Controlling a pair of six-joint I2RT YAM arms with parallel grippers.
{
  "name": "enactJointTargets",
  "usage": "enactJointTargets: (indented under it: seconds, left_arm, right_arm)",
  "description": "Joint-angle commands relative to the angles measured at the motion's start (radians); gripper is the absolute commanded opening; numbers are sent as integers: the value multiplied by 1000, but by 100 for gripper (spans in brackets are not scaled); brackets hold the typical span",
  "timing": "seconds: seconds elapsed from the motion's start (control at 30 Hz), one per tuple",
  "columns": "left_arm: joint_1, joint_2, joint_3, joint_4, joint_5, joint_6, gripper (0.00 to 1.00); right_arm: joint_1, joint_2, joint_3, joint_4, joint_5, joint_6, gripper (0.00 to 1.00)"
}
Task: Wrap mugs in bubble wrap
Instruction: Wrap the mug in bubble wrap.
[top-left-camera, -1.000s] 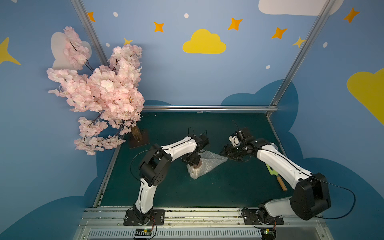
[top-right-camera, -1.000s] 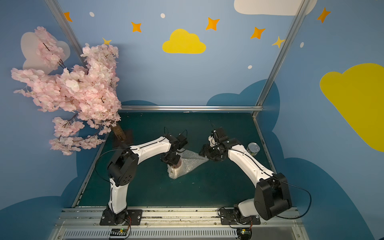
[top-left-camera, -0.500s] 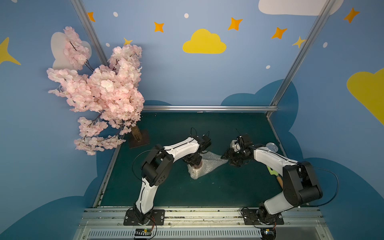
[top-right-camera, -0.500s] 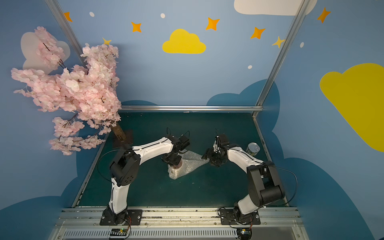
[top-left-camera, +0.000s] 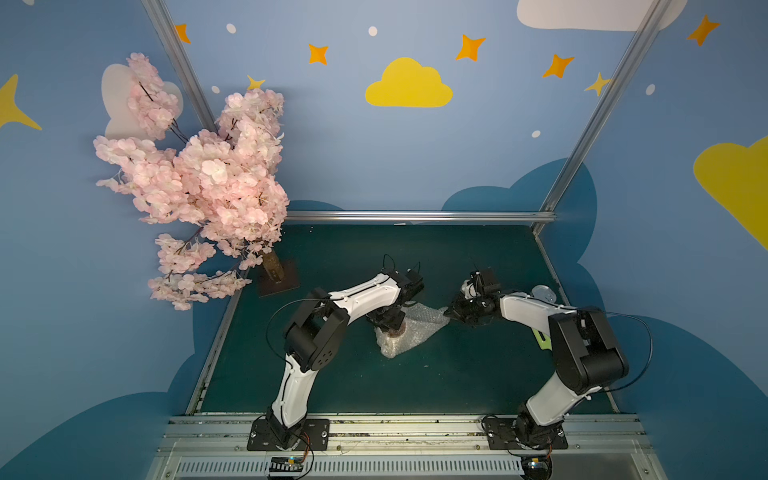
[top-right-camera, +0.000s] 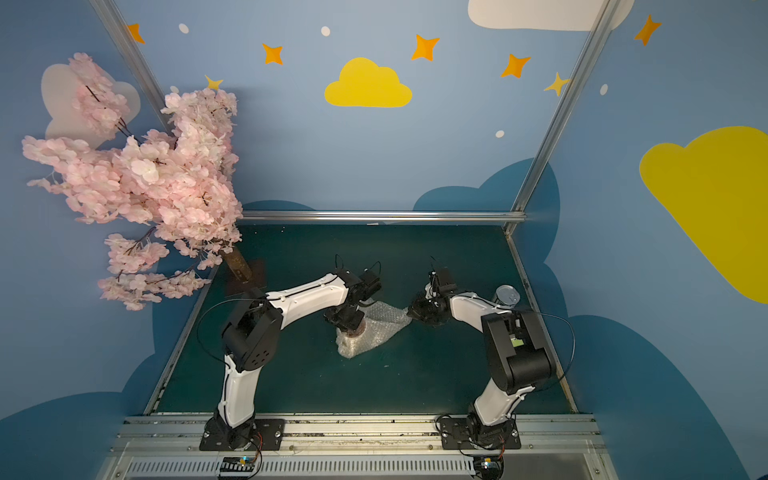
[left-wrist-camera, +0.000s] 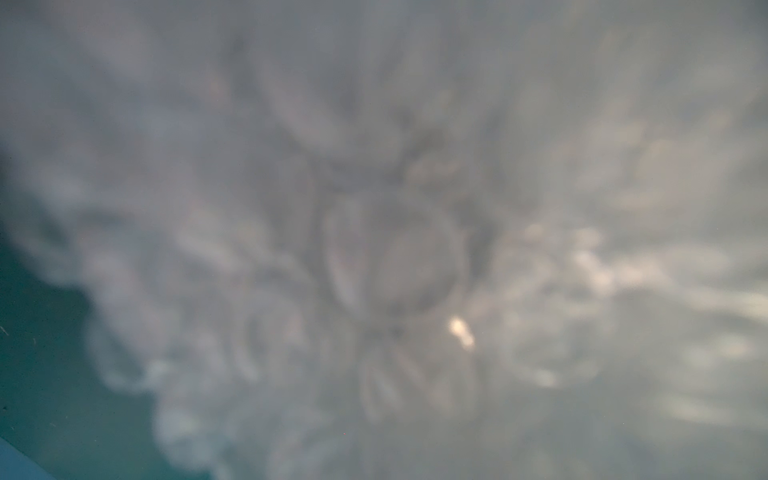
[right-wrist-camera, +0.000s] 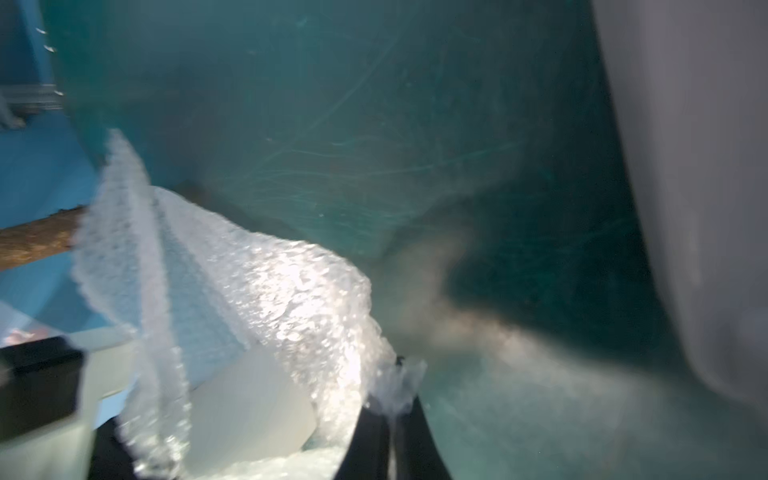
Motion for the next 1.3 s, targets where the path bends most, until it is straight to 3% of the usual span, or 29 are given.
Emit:
enactJointTargets:
  seconds: [0.0,0.2,0.37,0.47,0.63,0.97,1.27]
  left_arm:
    - [-9,49,19,-14,-9,19,3]
    - [-12,75,45,-26,-3,19,3]
    - [-14,84,61,-33,-4,12,3]
    - [-14,79,69,-41,-9,2,4]
    - [-14,32,82,-43,-26,-10,24]
    - [-17,-65,95,-37,-60,-20,50]
    - [-23,-160,127,-92,-121,-25,60]
  right_arm:
    - [8,-95,-22,54,-67,9,0]
    - [58,-179,-62,163,-187,3,0]
    - [127,-149,-37,219,-280,-25,0]
    - [151,-133,-27,197,-270,-36,0]
    - [137,-134,-25,163,-245,-58,0]
    - [115,-139,0,83,-235,-114,0]
    - [108,-132,9,75,-251,-131,0]
